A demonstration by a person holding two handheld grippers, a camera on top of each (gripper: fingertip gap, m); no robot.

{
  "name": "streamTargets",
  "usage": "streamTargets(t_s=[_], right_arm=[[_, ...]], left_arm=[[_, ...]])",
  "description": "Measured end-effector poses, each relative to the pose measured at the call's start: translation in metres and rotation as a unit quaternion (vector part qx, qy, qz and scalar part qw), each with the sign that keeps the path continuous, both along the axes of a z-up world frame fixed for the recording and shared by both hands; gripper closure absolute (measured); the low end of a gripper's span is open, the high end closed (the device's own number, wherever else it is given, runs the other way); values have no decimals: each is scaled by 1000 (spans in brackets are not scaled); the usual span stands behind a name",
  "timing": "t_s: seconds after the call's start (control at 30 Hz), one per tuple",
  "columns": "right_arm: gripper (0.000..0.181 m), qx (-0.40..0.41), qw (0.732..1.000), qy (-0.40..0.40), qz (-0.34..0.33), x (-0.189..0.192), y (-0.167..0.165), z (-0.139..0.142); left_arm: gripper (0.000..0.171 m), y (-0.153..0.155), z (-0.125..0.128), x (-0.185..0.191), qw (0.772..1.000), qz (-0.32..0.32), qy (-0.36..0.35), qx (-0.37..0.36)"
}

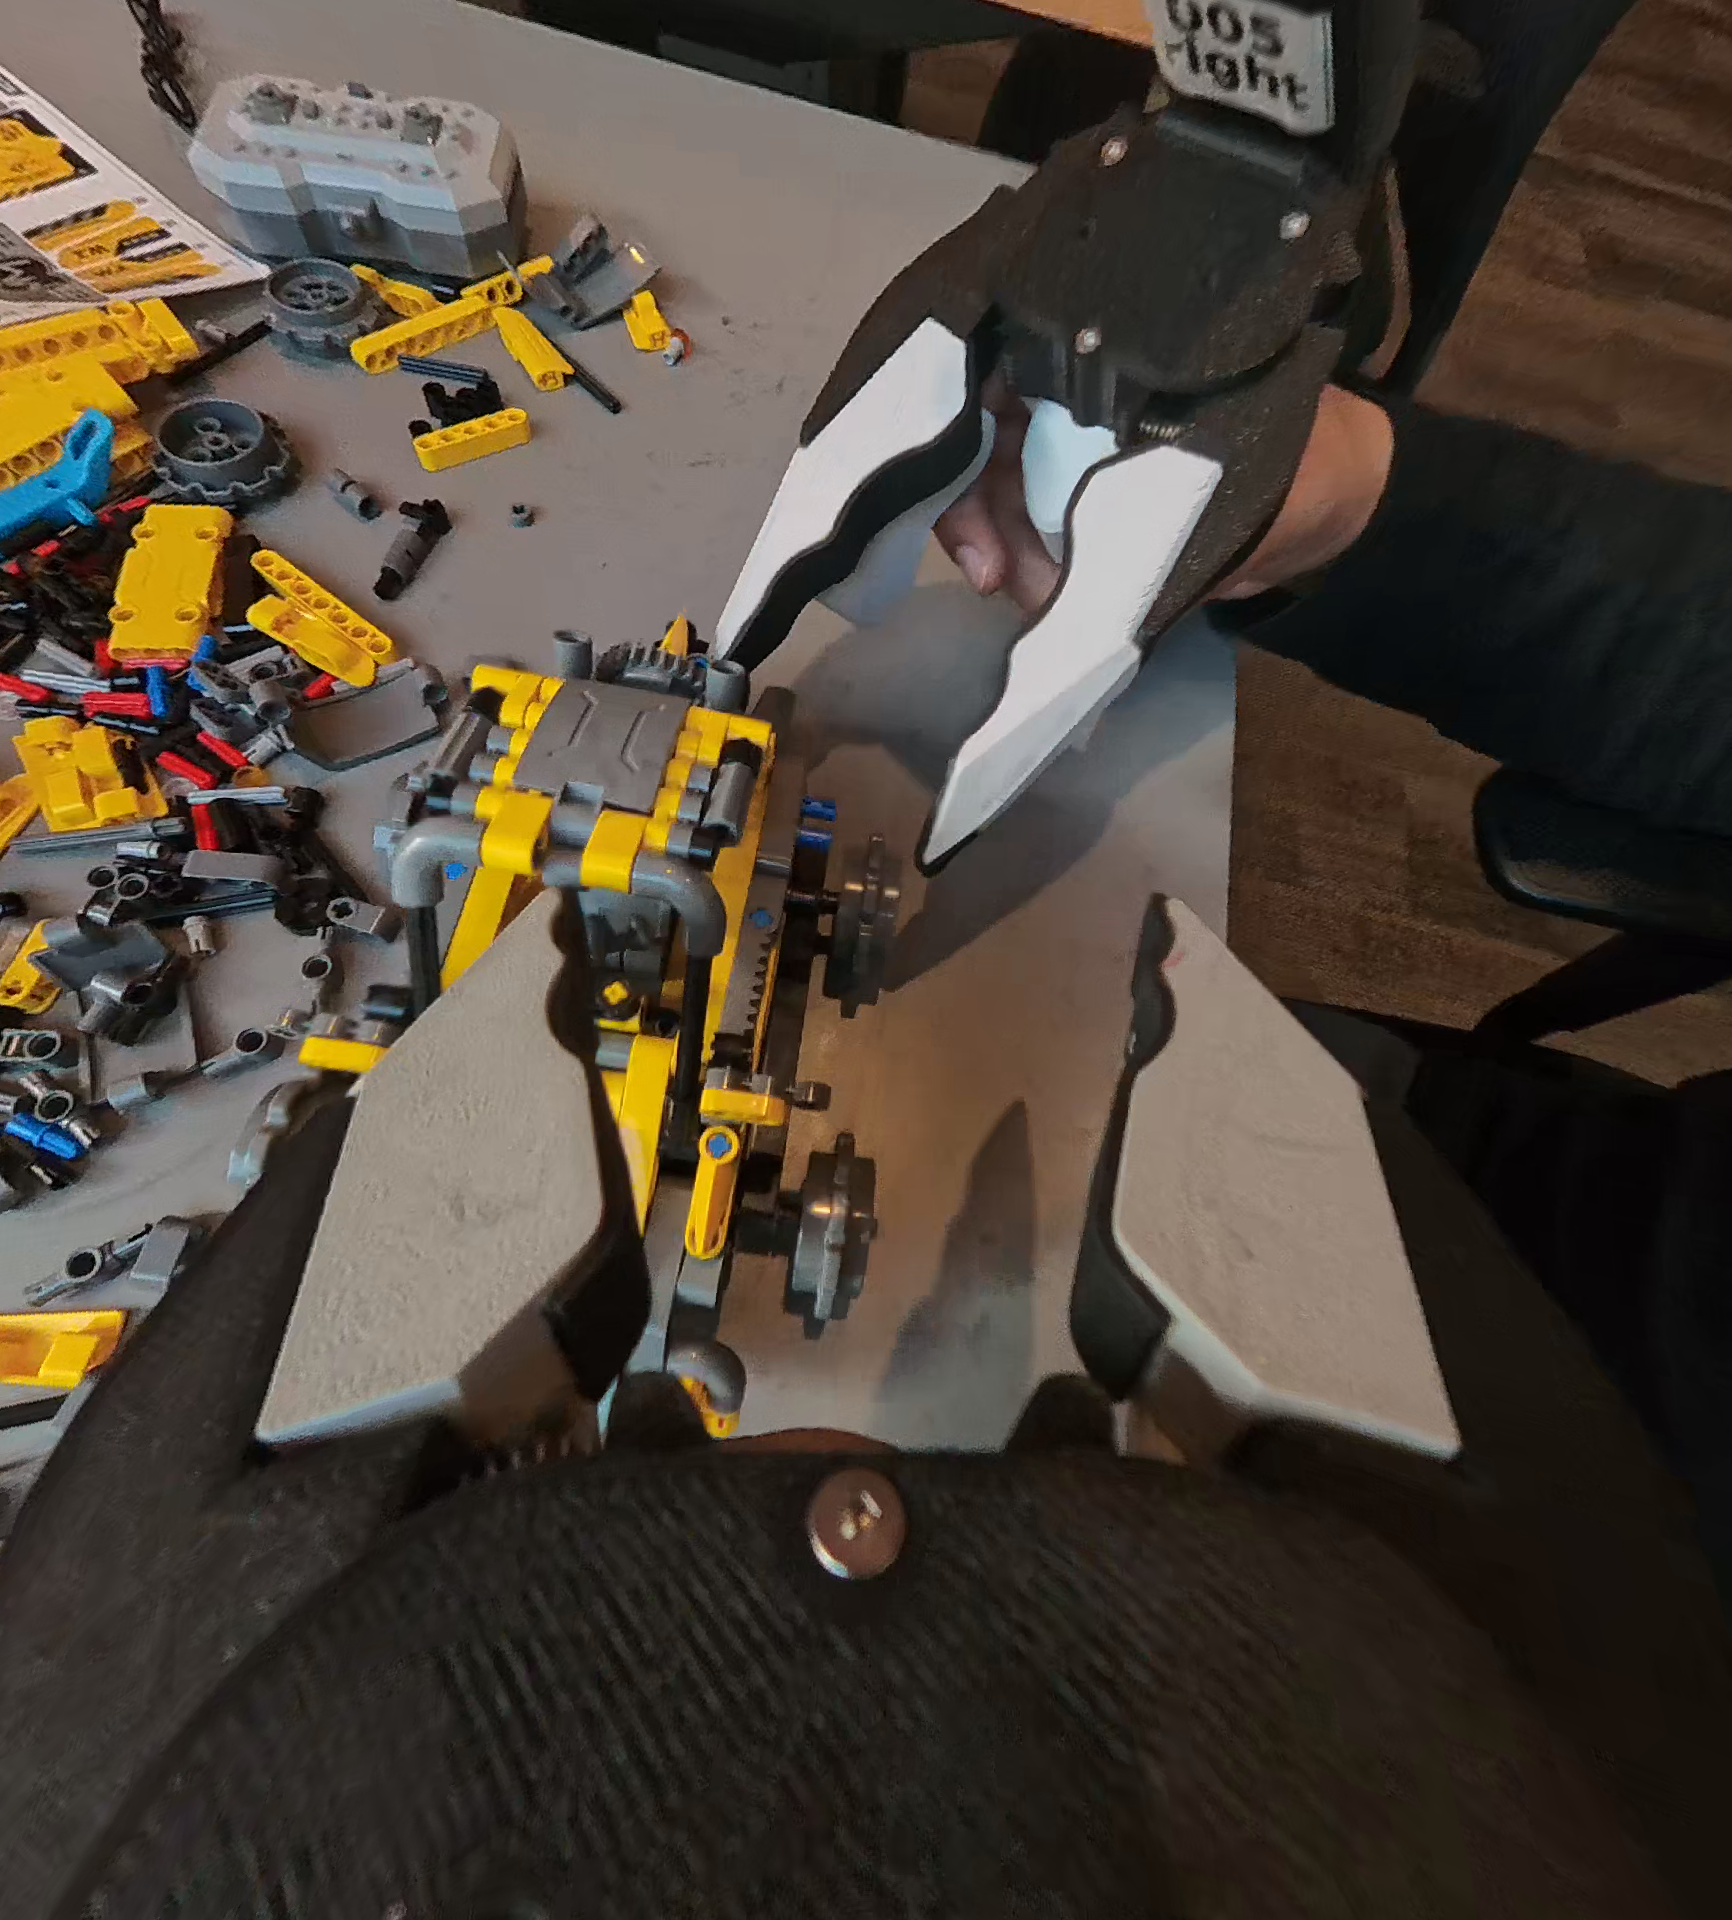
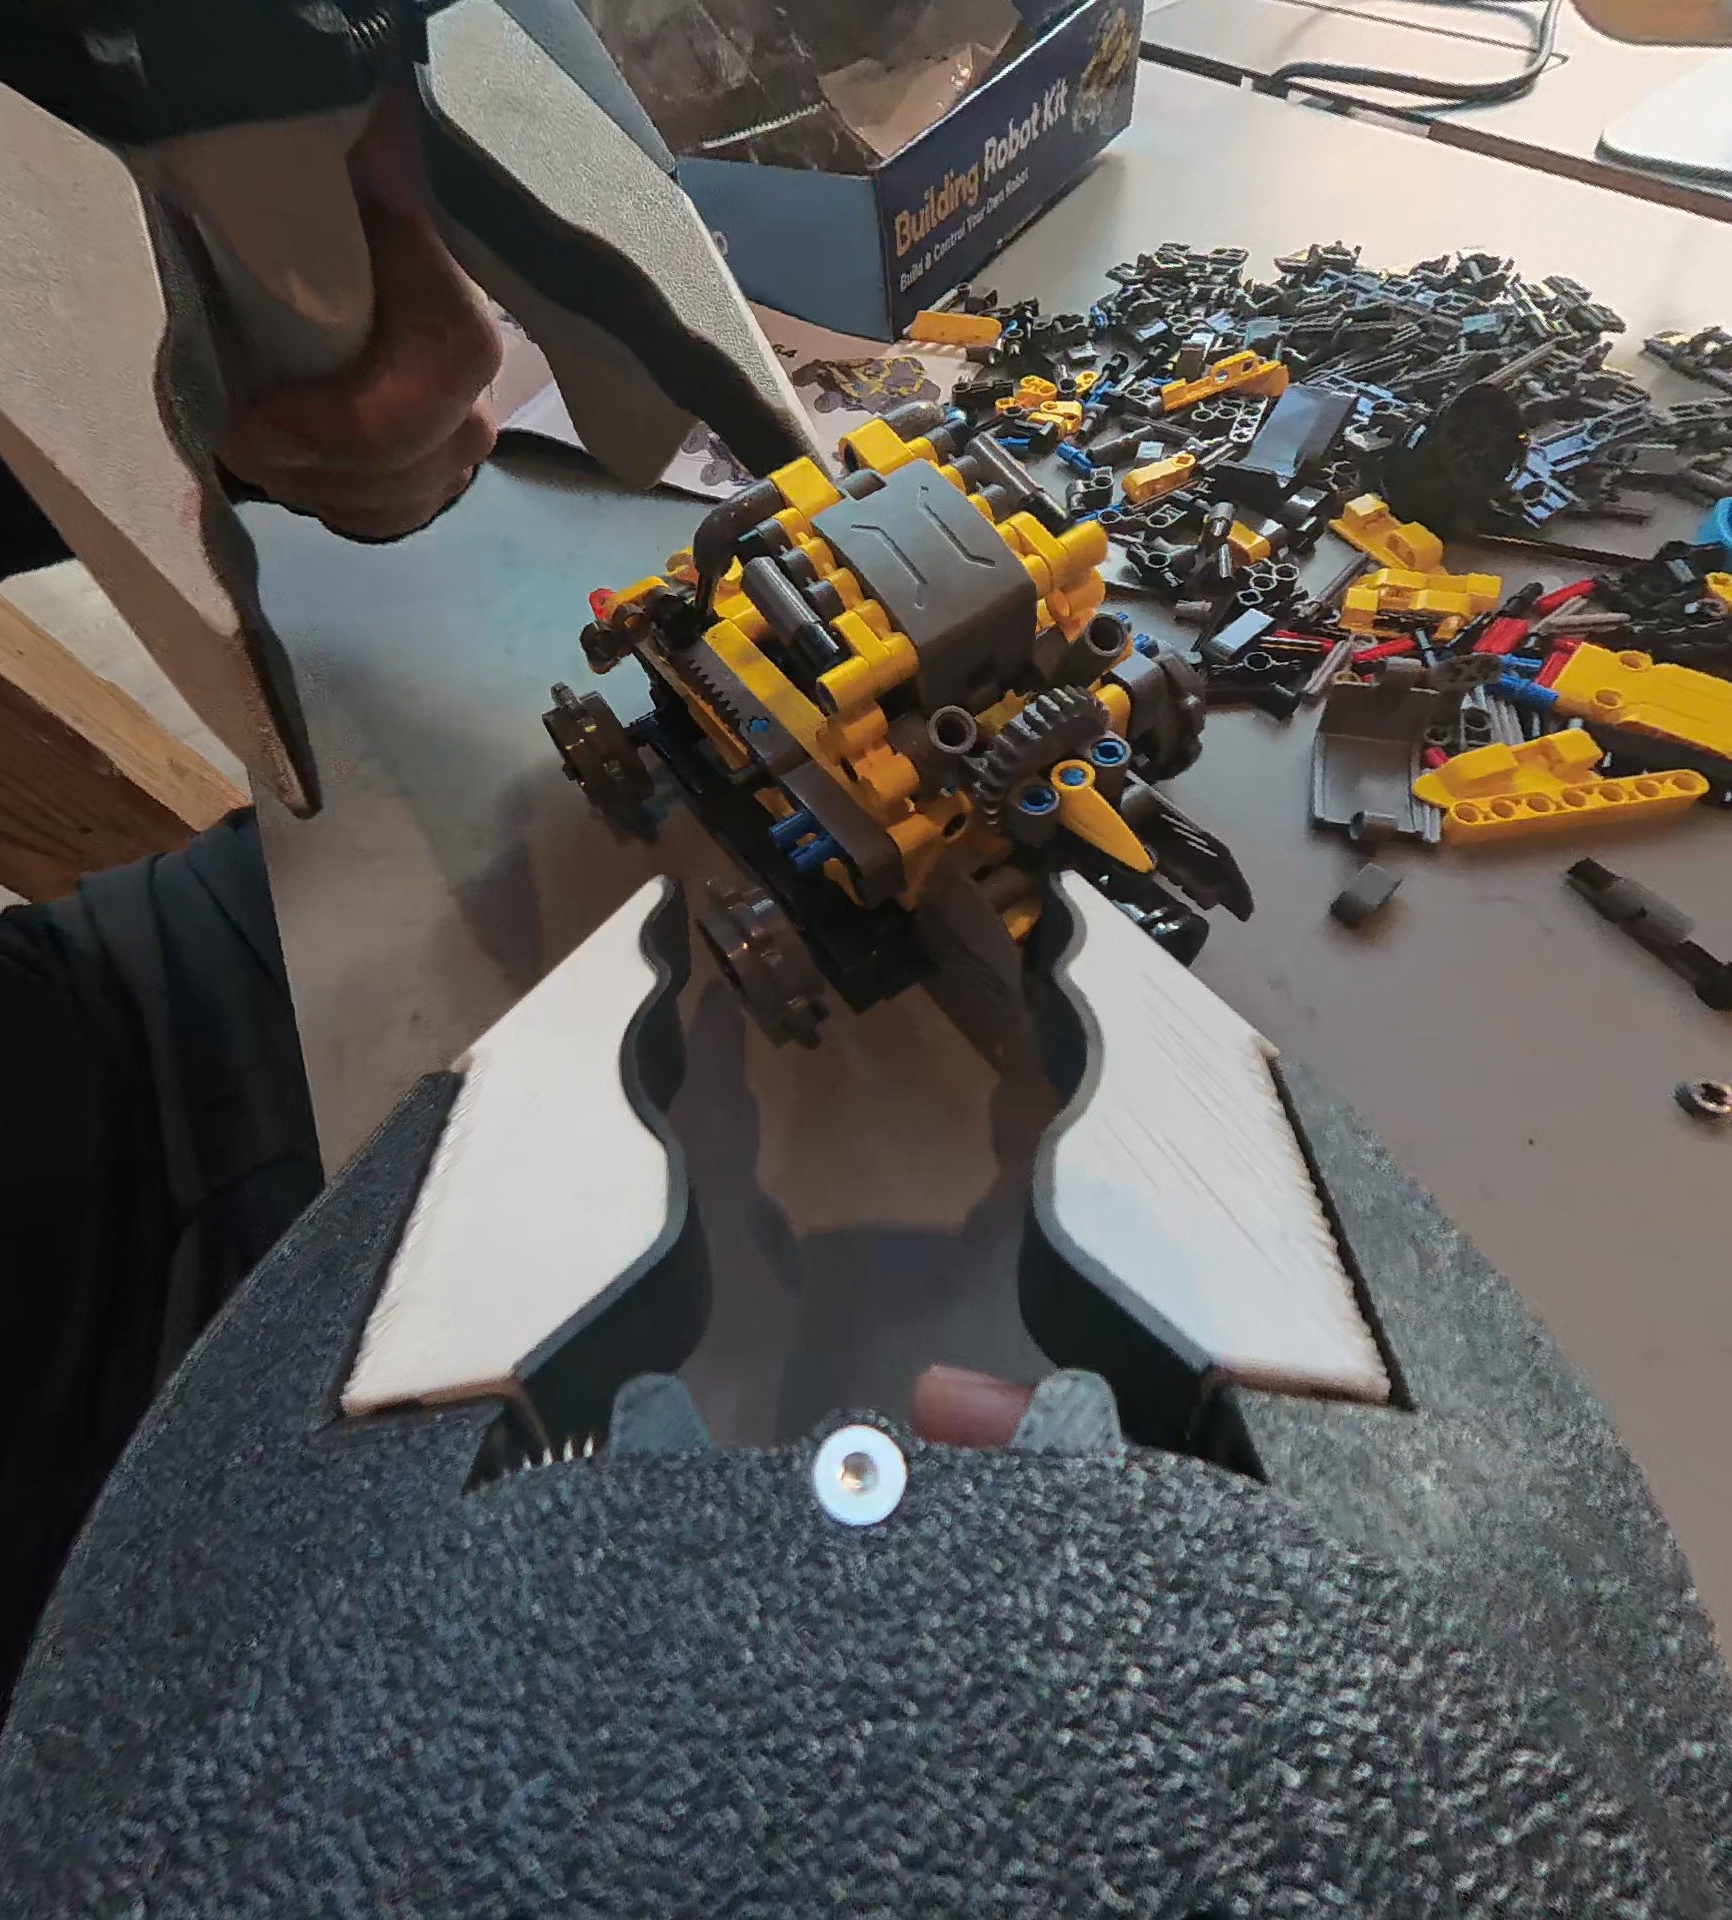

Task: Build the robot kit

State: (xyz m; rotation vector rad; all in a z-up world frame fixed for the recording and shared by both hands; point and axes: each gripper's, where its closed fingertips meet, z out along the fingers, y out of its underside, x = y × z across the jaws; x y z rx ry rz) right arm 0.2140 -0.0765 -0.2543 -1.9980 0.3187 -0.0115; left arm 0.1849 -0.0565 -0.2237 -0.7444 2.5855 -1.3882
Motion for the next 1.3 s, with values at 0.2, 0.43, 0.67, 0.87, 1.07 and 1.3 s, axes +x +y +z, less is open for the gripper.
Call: streamTargets(t_s=[0.2, 0.43, 0.67, 0.87, 1.07, 1.3], right_arm=[[115, 5, 1000, 5, -5, 5, 1, 1], [102, -20, 1000, -7, 0, 3, 4, -6], [109, 3, 1000, 1, -3, 6, 4, 1], [108, 55, 998, 29, 7, 6, -1, 14], [125, 194, 981, 0, -16, 17, -25, 55], [103, 234, 971, -3, -48, 29, -37, 65]], left_arm=[[63, -3, -8, -1, 1000, -17, 4, 20], [56, -14, 0, -3, 997, -37, 57, -46], [55, -8, -5, -7, 999, -25, 41, -23], [62, 25, -3, -24, 999, 7, 27, -21], [76, 94, 2, -37, 988, 134, -68, -29], [61, 116, 3, -61, 980, 156, -89, -83]])
